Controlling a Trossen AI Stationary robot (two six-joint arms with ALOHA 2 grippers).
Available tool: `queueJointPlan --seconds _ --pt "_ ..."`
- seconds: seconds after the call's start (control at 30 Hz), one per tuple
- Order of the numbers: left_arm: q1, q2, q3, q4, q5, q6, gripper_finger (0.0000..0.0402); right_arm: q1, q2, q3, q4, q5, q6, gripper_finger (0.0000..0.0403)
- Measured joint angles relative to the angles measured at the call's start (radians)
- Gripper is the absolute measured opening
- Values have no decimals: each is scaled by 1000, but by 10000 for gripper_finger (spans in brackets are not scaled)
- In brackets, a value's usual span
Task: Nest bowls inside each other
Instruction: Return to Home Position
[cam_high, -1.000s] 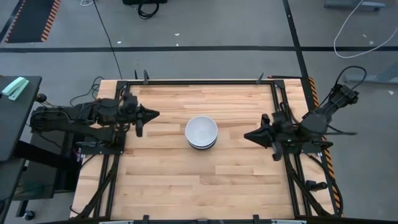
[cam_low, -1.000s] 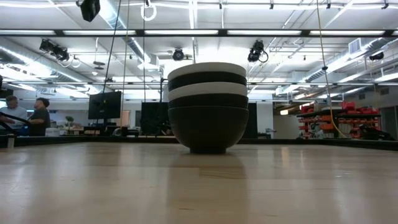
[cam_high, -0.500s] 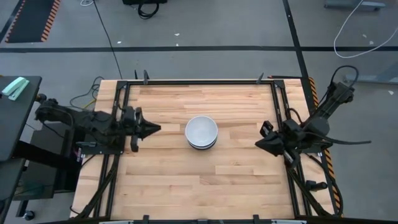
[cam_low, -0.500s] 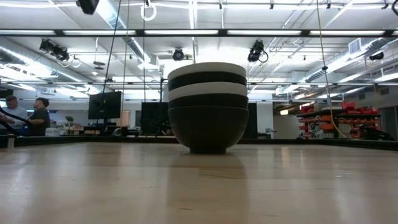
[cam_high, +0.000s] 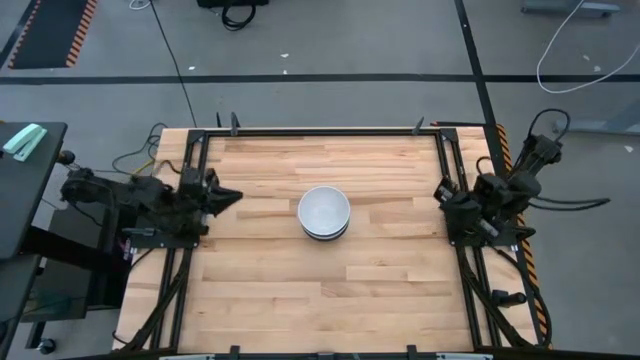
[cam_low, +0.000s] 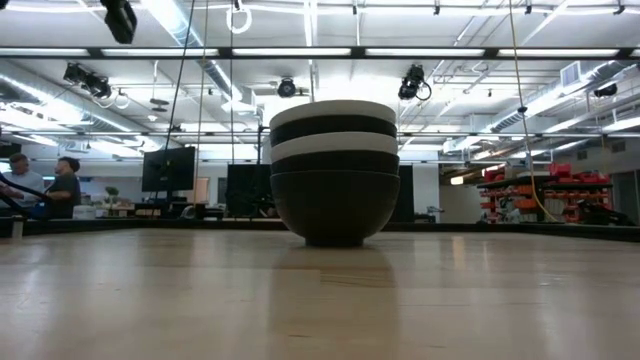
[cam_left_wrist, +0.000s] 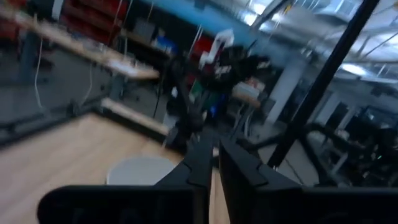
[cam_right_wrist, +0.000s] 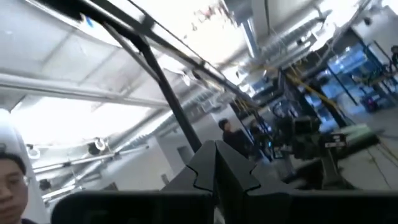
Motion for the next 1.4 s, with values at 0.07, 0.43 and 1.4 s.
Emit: queueJointPlan --seconds 0.07,0.43,1.4 --pt "6 -47 1 2 0 33 39 0 -45 -5 -14 0 -16 17" --pt "7 -242 1 -24 0 141 29 0 -198 -6 -137 -25 -27 14" --pt "7 -380 -75 -89 5 70 36 0 -486 -6 -345 -52 3 14"
